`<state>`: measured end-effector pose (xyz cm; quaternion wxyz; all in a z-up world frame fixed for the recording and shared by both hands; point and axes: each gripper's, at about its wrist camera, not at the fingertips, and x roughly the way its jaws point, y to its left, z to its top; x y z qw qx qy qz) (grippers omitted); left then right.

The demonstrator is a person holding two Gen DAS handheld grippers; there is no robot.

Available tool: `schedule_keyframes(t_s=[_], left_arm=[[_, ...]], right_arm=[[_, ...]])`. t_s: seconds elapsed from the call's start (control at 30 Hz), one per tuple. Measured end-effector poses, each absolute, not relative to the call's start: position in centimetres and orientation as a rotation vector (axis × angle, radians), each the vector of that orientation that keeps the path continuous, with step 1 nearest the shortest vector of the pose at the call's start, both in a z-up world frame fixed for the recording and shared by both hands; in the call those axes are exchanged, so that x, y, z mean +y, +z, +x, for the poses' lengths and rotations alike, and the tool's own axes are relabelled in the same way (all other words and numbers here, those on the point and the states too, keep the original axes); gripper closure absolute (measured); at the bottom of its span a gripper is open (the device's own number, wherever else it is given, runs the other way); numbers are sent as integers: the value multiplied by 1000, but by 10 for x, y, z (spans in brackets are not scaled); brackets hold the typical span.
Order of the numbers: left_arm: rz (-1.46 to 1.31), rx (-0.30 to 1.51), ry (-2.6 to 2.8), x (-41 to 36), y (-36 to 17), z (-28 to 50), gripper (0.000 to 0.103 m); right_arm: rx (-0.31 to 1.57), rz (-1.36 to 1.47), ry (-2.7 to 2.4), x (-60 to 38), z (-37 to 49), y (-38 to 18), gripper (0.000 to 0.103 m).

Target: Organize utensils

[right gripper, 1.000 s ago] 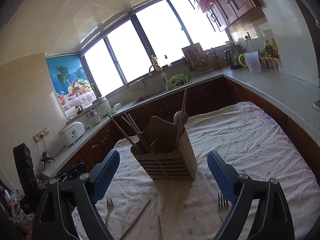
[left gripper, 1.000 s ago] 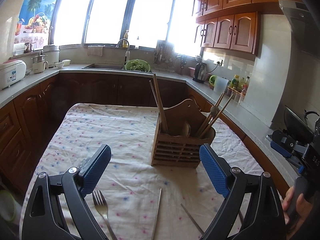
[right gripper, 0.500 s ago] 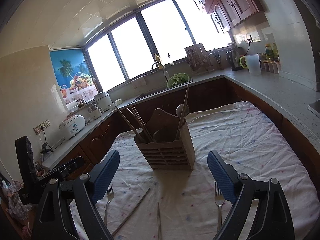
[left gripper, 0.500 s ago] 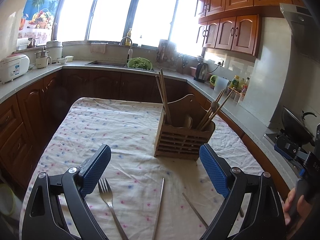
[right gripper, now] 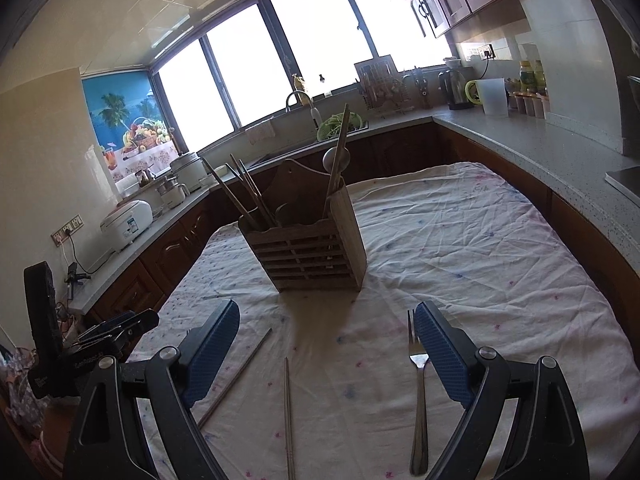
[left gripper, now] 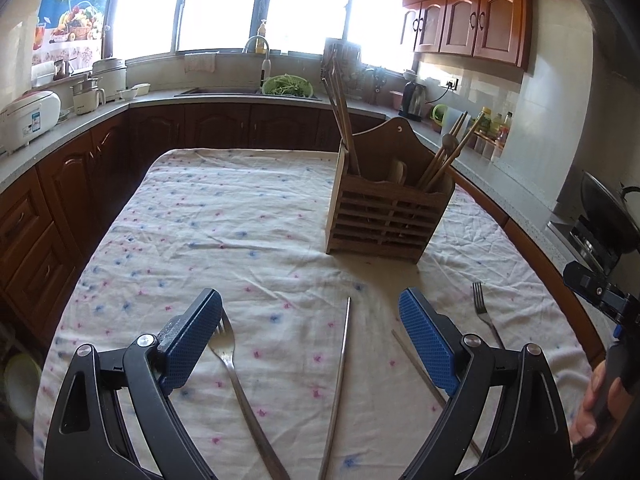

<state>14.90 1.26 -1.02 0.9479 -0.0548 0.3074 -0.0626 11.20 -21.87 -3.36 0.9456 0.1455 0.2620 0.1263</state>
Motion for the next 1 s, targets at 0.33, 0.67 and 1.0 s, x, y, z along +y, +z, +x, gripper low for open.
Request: schedule_keyframes(t_s=[0.33,0.67,1.0], left_arm=[[-99,634,-112,6,-30,139,11],[-85,559,-77,7,-32,98,11],[-103,423,-8,20,-5,37,0]], right_arm=[[530,234,221,-204,95,-54,12],[362,146,163,-191,53,-52,9],[331,110,172,-189,30,-30,0]])
